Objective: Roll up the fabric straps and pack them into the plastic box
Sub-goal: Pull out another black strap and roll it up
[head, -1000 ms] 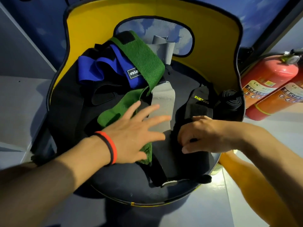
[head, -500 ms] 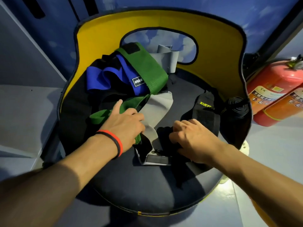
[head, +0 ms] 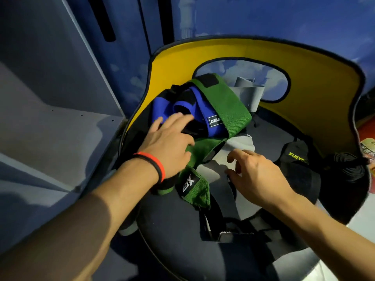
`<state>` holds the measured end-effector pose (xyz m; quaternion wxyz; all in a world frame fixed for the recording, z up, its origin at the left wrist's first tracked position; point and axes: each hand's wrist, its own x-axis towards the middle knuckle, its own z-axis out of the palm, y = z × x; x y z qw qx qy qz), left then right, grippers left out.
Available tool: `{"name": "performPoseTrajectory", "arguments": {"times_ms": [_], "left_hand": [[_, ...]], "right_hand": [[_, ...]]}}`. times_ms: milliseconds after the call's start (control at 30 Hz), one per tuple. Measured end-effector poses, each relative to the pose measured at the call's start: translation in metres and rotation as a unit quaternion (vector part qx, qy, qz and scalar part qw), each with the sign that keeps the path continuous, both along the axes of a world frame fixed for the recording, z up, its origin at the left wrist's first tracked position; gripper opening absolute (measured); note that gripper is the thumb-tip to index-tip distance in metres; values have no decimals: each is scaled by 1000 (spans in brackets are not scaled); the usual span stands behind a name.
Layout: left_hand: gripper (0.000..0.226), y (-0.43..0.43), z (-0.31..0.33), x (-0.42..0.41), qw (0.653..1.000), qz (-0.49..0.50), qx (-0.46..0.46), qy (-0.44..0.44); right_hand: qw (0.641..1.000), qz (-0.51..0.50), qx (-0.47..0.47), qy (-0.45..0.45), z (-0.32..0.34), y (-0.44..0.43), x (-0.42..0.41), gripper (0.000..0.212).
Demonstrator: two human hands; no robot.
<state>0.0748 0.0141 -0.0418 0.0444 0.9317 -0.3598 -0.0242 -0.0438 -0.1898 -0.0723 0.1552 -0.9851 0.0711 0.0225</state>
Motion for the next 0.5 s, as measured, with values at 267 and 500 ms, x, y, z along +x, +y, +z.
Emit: {"name": "performPoseTrajectory", "arguments": {"times_ms": [267,500], "left_hand": [[60,1,-19,38,994,69,-27,74],[48,-2,-3,50,949,58,-276,144]], "right_hand": [[992,-25,115,37,-5,16,18,52],[975,85,159,132,-24,16,21,112]]}}
